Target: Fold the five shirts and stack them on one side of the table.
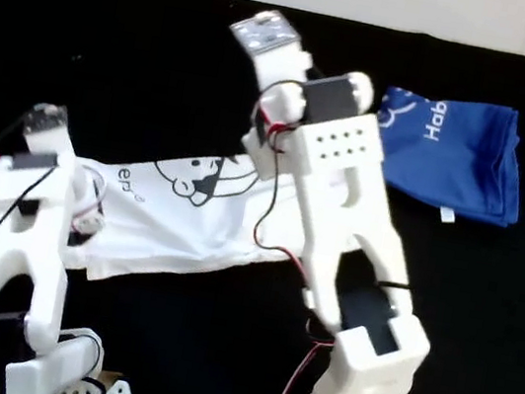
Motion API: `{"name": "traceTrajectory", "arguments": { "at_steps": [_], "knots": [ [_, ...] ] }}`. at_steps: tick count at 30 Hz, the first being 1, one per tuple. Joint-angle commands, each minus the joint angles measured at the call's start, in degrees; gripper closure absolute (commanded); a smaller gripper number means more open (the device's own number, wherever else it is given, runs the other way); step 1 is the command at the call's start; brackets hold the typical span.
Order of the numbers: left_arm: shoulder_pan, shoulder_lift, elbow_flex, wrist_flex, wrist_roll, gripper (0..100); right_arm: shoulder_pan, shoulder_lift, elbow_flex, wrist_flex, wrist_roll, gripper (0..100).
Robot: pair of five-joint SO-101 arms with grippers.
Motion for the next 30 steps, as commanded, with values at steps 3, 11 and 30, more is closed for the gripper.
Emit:
{"name": "traceTrajectory", "arguments": {
  "at_steps": [3,11,30],
  "knots": [
    [-2.8,0.0,-14.7,12.4,-0.3,89,0.9,-3.1,-2.4,0.7,-0.4,87.3],
    [-8.9,7.7,-9.6,-0.8,-0.6,72,0.7,-3.2,-2.5,0.7,-0.2,84.2],
    [5.3,22.8,-14.3,3.4,1.6,75,0.7,-10.6,-2.7,0.7,-0.2,84.2]
  ]
}}
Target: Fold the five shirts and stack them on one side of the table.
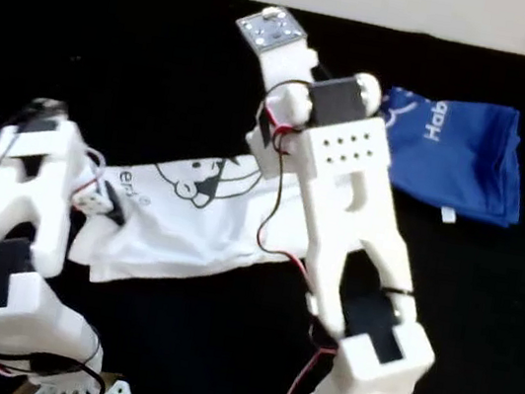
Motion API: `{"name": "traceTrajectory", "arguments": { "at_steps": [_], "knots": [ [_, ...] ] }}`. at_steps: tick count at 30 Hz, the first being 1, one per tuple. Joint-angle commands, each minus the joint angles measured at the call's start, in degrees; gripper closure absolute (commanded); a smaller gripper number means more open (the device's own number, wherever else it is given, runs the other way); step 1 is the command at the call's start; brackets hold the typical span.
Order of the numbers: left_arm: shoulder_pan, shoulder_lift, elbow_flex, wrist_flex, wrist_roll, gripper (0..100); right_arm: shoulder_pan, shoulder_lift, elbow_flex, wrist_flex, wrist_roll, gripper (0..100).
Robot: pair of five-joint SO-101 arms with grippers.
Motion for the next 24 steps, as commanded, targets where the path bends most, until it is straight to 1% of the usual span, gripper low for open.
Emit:
{"name": "traceTrajectory", "arguments": {
  "at_steps": [1,6,9,10,11,13,14,15,16,17,18,21,24],
  "knots": [
    [4.4,0.1,-0.7,2.0,2.6,75,0.7,-8.5,-2.6,0.6,-0.2,84.2],
    [9.1,0.1,-0.7,2.0,3.7,75,1.5,-16.2,1.9,0.6,-0.2,84.2],
    [9.1,0.2,-0.3,1.8,3.7,75,1.9,-19.3,6.4,0.6,-0.2,84.2],
    [9.1,0.2,-0.3,2.0,3.7,77,2.6,-20.4,7.9,0.6,-0.2,84.2],
    [9.1,0.2,-0.2,2.1,3.5,82,3.2,-21.4,9.3,0.6,-0.2,84.2],
    [8.3,0.2,-0.3,2.5,3.5,98,5.4,-23.5,12.2,0.6,-0.2,84.2],
    [7.3,0.2,-0.3,2.5,3.5,100,7.1,-24.7,13.8,0.6,-0.2,84.2],
    [6.3,0.2,-0.3,2.5,3.3,97,8.7,-25.8,15.5,0.6,-0.1,84.2],
    [4.9,0.2,-0.3,2.5,3.1,98,10.8,-26.7,17.5,0.5,-0.1,84.3],
    [3.1,0.2,-0.4,2.5,1.8,100,12.9,-27.6,19.6,0.3,-0.1,84.3],
    [1.1,0.2,-0.7,2.5,0.3,99,14.8,-28.4,21.8,0.1,-0.1,84.3],
    [-6.8,0.1,-2.2,2.2,-5.2,99,18.7,-30.1,28.6,0.0,-0.1,84.3],
    [-15.6,0.1,-6.5,2.4,-9.8,99,19.9,-32.0,35.0,-0.5,0.0,84.3]
  ]
}}
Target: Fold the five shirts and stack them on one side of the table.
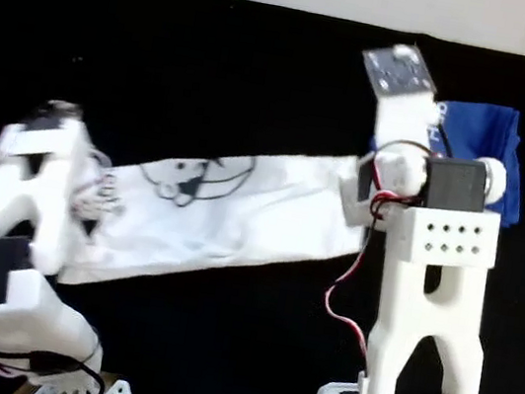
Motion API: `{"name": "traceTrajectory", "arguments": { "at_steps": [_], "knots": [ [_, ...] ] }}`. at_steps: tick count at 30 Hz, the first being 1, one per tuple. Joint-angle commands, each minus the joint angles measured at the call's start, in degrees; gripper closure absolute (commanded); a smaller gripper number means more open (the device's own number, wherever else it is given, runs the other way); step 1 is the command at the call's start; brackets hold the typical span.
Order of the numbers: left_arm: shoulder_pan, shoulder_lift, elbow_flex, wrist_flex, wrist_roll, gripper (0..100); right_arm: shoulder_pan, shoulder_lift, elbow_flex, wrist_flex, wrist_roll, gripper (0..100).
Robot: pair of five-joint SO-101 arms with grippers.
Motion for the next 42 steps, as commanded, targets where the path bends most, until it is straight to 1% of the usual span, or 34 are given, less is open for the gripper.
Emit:
{"name": "traceTrajectory", "arguments": {
  "at_steps": [1,2,3,5,7,9,12,15,18,21,26,30,33,37,39,42],
  "knots": [
    [-10.6,-0.2,-6.2,0.8,-5.2,99,2.2,-4.0,6.5,-1.4,0.0,84.4],
    [-12.9,-0.2,-8.0,0.9,-6.0,99,2.2,-5.1,8.5,-2.3,0.0,85.8],
    [-14.7,-0.3,-9.7,0.9,-6.4,99,2.1,-6.4,10.5,-3.6,0.0,89.2],
    [-16.9,-0.3,-13.2,2.8,-7.4,99,2.0,-9.1,14.9,-6.8,0.0,99.8],
    [-17.1,-0.3,-16.6,7.0,-8.4,99,2.2,-11.6,20.3,-10.0,0.0,98.0],
    [-16.3,-0.6,-19.5,11.6,-8.6,99,2.2,-13.1,26.9,-13.3,0.0,99.3],
    [-13.5,-0.8,-22.8,18.0,-8.5,99,4.1,-15.6,39.1,-20.1,0.0,99.1],
    [-9.9,-0.9,-27.4,26.2,-8.0,99,7.3,-18.9,51.0,-28.8,0.0,99.1],
    [-4.7,-0.9,-33.7,33.2,-4.7,99,10.3,-24.2,61.8,-35.5,0.0,99.1],
    [2.3,-0.9,-39.9,37.3,-2.4,99,12.9,-30.2,71.3,-39.5,0.0,99.1],
    [14.0,-0.9,-45.4,37.3,2.8,99,16.2,-39.3,85.8,-49.1,0.0,99.1],
    [25.4,-0.9,-45.9,37.3,6.7,99,16.4,-45.3,95.3,-53.8,0.0,99.1],
    [33.5,-0.4,-46.0,37.2,8.3,99,17.3,-49.5,99.2,-54.3,0.0,99.1],
    [42.8,-0.2,-45.9,36.3,8.1,99,18.9,-54.2,100.7,-54.1,0.0,99.1],
    [46.5,-0.1,-45.8,34.0,8.1,99,18.9,-56.0,101.8,-54.0,0.0,99.1],
    [49.8,3.0,-45.8,28.3,8.1,99,18.9,-58.2,102.4,-52.6,0.0,99.1]
  ]
}}
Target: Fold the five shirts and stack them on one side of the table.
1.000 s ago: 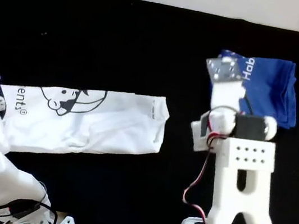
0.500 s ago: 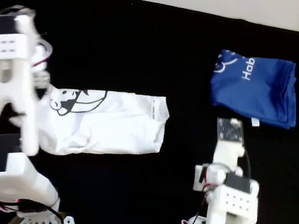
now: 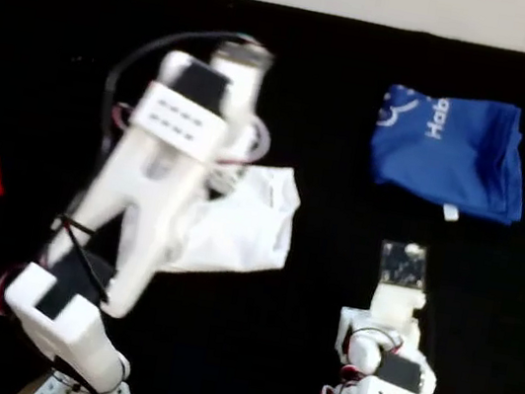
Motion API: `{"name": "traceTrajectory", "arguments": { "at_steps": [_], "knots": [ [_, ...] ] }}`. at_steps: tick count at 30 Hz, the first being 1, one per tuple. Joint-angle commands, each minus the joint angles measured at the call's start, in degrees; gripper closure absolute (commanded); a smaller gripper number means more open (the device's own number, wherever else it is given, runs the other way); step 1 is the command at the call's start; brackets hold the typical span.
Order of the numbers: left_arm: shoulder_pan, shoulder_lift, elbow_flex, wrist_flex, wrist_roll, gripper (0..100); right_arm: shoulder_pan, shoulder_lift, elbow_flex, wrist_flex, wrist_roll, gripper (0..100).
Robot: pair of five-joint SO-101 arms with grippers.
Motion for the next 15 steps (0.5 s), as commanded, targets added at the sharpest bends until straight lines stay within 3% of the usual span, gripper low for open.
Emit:
{"name": "traceTrajectory", "arguments": {
  "at_steps": [1,6,8,11,15],
  "knots": [
    [3.6,3.5,-2.0,-6.9,0.4,99,0.9,-2.5,2.2,0.6,0.1,99.1],
    [6.1,13.5,-2.4,-14.6,0.3,98,0.9,-3.4,2.3,0.7,0.0,99.1],
    [7.3,16.1,-3.9,-15.7,0.4,92,0.9,-3.4,2.3,0.7,0.0,99.1],
    [8.5,17.7,-9.7,-12.5,1.6,82,0.9,-3.4,2.3,0.7,0.0,99.1],
    [6.3,17.7,-19.9,-5.6,4.8,81,0.9,-3.4,2.3,0.7,0.0,99.1]
  ]
}}
